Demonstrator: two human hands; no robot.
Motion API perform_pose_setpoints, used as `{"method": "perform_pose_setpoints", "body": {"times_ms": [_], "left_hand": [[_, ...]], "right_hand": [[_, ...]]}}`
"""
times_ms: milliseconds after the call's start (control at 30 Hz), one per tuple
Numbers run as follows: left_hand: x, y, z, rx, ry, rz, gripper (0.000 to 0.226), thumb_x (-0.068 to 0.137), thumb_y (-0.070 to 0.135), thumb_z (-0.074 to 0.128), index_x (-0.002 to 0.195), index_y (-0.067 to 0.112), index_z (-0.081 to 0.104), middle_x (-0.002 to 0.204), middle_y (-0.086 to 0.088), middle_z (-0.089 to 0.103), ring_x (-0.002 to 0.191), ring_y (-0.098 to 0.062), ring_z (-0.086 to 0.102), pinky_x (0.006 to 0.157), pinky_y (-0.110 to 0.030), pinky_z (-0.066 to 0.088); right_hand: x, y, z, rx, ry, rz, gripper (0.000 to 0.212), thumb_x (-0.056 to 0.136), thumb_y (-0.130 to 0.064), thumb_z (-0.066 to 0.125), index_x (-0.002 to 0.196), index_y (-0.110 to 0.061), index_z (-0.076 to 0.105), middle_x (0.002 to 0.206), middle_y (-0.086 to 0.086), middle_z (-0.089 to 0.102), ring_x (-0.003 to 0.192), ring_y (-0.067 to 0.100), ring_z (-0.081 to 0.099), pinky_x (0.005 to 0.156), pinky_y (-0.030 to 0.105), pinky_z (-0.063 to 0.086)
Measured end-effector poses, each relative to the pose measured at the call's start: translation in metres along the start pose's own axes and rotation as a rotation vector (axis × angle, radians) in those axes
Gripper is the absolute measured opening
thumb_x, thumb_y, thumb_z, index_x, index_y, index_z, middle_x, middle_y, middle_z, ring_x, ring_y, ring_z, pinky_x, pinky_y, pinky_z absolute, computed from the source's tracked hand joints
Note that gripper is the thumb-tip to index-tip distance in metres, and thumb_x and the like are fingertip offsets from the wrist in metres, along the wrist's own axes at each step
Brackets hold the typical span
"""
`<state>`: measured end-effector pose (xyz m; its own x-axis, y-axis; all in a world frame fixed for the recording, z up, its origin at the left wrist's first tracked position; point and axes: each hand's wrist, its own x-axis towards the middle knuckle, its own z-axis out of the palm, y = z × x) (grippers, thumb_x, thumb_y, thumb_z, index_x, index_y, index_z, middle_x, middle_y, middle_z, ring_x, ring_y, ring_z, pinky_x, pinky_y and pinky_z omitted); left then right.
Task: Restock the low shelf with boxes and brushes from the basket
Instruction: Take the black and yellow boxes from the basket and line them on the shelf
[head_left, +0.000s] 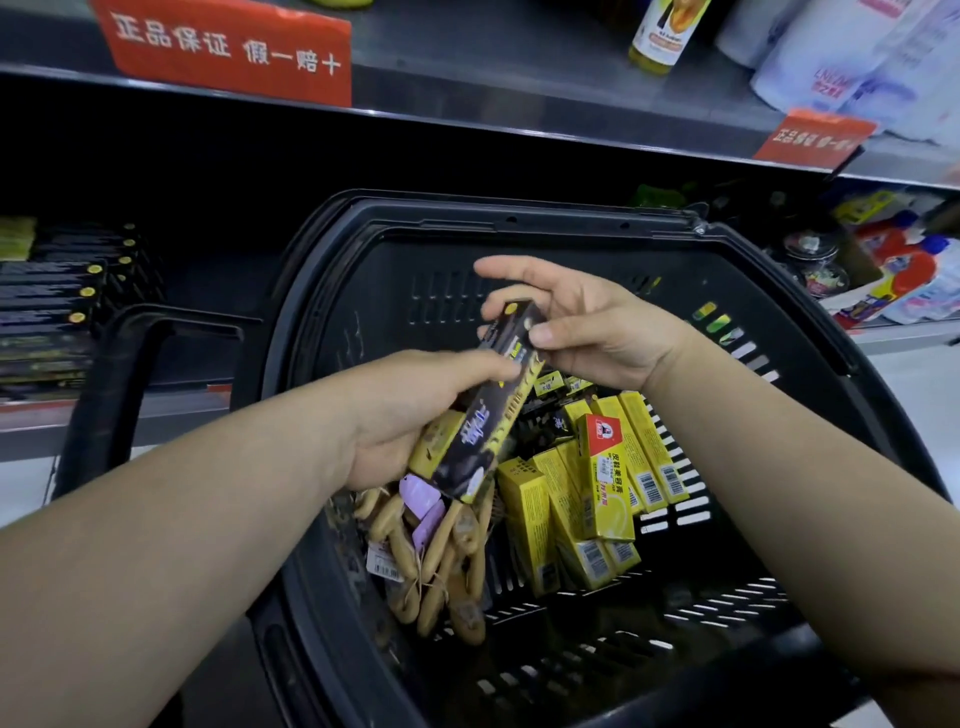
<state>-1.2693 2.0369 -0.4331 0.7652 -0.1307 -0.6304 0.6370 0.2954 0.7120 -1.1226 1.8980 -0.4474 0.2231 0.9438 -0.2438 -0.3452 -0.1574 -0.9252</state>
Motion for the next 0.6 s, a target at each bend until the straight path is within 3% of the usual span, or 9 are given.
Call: {"method": "perform_pose_setpoints", "body": {"times_ms": [67,133,233,300,400,467,600], "left_hand": [[0.002,0.0,0.0,-0.014,-0.052,-0.029,0.038,0.089,0.042,0.053,0.109,0.011,0.064,0.087,-0.011,0.068,0.073,-0.023,0.064,0.062,-0.029,0.057],[0.002,0.0,-0.002,-0.005,-0.01,-0.031,0.034,0.089,0.038,0.057,0.101,0.008,0.068,0.082,-0.013,0.068,0.068,-0.023,0.063,0.061,-0.03,0.056],[0.002,-0.002,-0.003,0.008,0.086,-0.004,0.029,0.086,0.028,0.063,0.104,0.004,0.064,0.083,-0.017,0.065,0.063,-0.025,0.061,0.055,-0.031,0.055],[0.004,-0.003,-0.004,-0.002,0.162,0.031,0.03,0.084,0.023,0.066,0.107,0.004,0.059,0.082,-0.016,0.064,0.058,-0.022,0.06,0.051,-0.03,0.054],[0.008,-0.004,-0.005,-0.027,0.233,0.063,0.032,0.085,0.017,0.065,0.111,0.004,0.052,0.101,-0.023,0.066,0.072,-0.024,0.062,0.062,-0.035,0.053],[0.01,-0.005,-0.005,-0.013,0.242,0.077,0.022,0.088,0.016,0.063,0.104,0.005,0.053,0.107,-0.023,0.067,0.075,-0.024,0.063,0.063,-0.032,0.052],[0.011,-0.005,-0.005,0.011,0.248,0.088,0.007,0.089,0.015,0.061,0.087,0.009,0.057,0.095,-0.015,0.067,0.069,-0.018,0.062,0.058,-0.027,0.051]], "right_hand": [[-0.001,-0.002,-0.005,0.032,-0.1,0.007,0.068,0.074,0.002,0.07,0.134,-0.011,0.042,0.107,0.002,0.067,0.102,0.018,0.063,0.092,0.031,0.049],[-0.002,0.0,-0.012,0.01,-0.055,0.051,0.063,0.076,-0.006,0.071,0.133,-0.013,0.044,0.11,0.002,0.067,0.104,0.018,0.062,0.094,0.032,0.049],[0.0,0.021,-0.029,-0.172,0.33,0.181,0.036,0.087,-0.025,0.06,0.122,-0.019,0.056,0.112,-0.001,0.067,0.107,0.016,0.062,0.1,0.035,0.047],[0.0,0.044,-0.04,-0.596,0.56,0.372,0.031,0.09,-0.031,0.057,0.119,-0.019,0.057,0.12,0.001,0.061,0.113,0.02,0.057,0.102,0.033,0.042],[-0.005,0.081,-0.053,-1.231,0.431,0.712,0.055,0.091,-0.032,0.057,0.139,-0.015,0.038,0.143,0.011,0.04,0.128,0.029,0.043,0.1,0.035,0.039],[-0.007,0.1,-0.056,-1.378,0.317,0.812,0.064,0.091,-0.032,0.056,0.145,-0.014,0.028,0.146,0.013,0.035,0.132,0.033,0.036,0.104,0.038,0.036],[0.001,0.119,-0.059,-1.645,0.154,0.989,0.056,0.096,-0.031,0.046,0.146,-0.016,0.025,0.146,0.011,0.035,0.138,0.034,0.023,0.107,0.044,0.031]]}}
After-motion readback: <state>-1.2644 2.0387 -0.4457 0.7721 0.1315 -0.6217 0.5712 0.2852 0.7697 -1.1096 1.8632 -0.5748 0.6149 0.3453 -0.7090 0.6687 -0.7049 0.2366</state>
